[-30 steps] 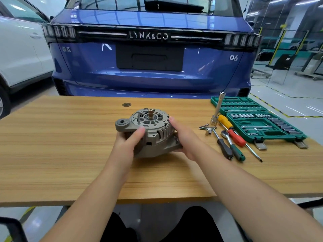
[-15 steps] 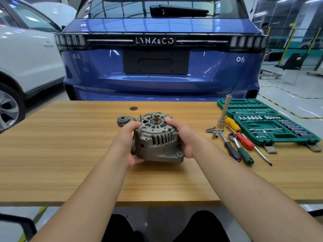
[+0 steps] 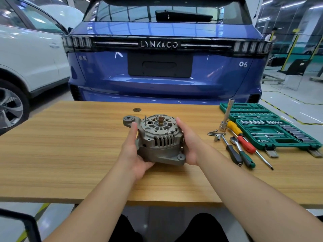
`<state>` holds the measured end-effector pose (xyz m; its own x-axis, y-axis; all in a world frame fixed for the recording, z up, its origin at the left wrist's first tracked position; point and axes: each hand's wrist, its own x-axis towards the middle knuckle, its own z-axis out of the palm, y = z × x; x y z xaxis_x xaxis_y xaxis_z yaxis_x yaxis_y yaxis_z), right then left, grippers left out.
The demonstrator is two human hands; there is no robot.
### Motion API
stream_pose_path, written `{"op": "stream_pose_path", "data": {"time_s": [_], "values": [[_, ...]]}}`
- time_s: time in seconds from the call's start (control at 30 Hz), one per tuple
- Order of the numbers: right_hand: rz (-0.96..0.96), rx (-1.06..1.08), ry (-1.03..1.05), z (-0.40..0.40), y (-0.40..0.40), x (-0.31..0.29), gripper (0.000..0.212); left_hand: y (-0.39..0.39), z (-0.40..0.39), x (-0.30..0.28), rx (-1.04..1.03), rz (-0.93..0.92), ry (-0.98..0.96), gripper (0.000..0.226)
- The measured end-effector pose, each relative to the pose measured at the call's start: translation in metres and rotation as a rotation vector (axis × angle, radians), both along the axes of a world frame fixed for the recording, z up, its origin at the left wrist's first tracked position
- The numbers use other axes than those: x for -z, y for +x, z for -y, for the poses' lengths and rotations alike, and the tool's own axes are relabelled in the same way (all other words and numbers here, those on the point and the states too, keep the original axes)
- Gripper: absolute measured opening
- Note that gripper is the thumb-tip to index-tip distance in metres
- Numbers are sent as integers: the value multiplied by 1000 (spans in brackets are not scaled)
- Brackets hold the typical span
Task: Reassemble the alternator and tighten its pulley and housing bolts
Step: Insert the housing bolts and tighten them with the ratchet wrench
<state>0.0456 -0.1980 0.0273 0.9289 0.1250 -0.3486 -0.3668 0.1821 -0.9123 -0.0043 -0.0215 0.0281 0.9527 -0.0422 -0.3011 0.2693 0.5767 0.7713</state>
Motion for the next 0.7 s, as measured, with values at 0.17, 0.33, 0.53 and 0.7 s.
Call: {"op": "stream_pose_path", "data": {"time_s": [0.17, 0.33, 0.53, 0.7], "values": [[192, -28, -36, -3, 0, -2, 49, 1, -9, 4, -181, 92, 406, 110], [263, 3, 8, -10, 1, 7, 56, 6, -15, 19, 14, 199, 730, 112], [227, -26, 9, -9, 2, 17, 56, 12, -14, 27, 5, 220, 777, 103], [200, -12, -20, -12, -3, 11, 55, 12, -13, 26, 9, 243, 741, 77]]}}
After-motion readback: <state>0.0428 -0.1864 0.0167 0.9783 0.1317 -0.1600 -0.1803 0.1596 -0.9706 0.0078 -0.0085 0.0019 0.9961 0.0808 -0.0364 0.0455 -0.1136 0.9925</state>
